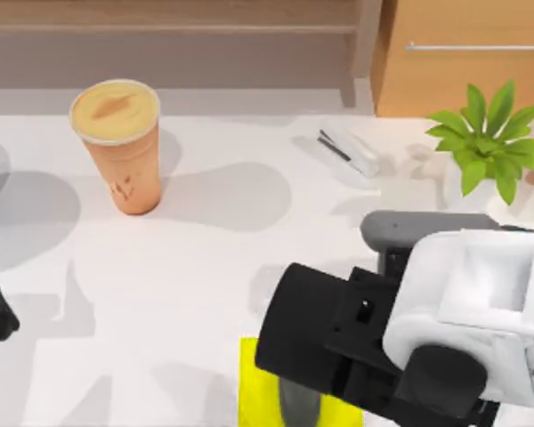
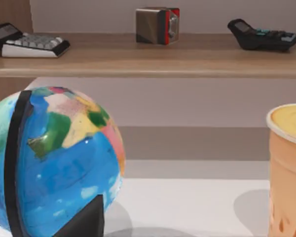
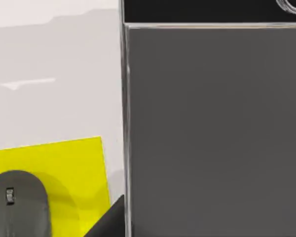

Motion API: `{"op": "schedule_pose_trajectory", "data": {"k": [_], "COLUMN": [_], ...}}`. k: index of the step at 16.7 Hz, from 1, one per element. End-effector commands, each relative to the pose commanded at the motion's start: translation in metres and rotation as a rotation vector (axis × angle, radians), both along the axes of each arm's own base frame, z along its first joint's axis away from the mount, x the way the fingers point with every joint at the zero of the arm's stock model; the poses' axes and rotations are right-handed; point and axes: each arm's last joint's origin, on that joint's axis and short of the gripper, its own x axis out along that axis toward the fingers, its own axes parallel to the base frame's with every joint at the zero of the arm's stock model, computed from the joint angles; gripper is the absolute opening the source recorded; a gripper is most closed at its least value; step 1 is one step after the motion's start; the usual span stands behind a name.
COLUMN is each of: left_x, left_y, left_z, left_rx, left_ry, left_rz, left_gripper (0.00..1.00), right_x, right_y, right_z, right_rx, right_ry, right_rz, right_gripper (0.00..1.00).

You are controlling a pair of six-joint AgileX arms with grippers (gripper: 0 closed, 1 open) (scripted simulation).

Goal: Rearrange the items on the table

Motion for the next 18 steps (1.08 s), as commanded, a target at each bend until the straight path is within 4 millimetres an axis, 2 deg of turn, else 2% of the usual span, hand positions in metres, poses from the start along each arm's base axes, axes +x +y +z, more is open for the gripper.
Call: {"op": "schedule_pose_trajectory", "data": {"k": [6, 9, 12, 18], "left_x": [0.000, 0.000, 0.000, 0.000], "left_y": [0.000, 0.000, 0.000, 0.000], "left_z": [0.000, 0.000, 0.000, 0.000], "left_rx": [0.000, 0.000, 0.000, 0.000], "left_ry": [0.000, 0.000, 0.000, 0.000], "left_rz": [0.000, 0.000, 0.000, 0.000], "left_gripper": [1.00, 1.00, 1.00, 1.00], "right_x": [-0.034, -0.046, -0.050, -0.050], "right_y": [-0.033, -0.053, -0.063, -0.063], "right_z": [0.005, 0.003, 0.002, 0.002], "right_rx": [0.018, 0.026, 0.026, 0.031], "right_ry": [-0.331, -0.441, -0.482, -0.475], "right_rz": [-0.060, -0.067, -0.068, -0.071], "right_gripper": [0.00, 0.00, 0.00, 0.00]}}
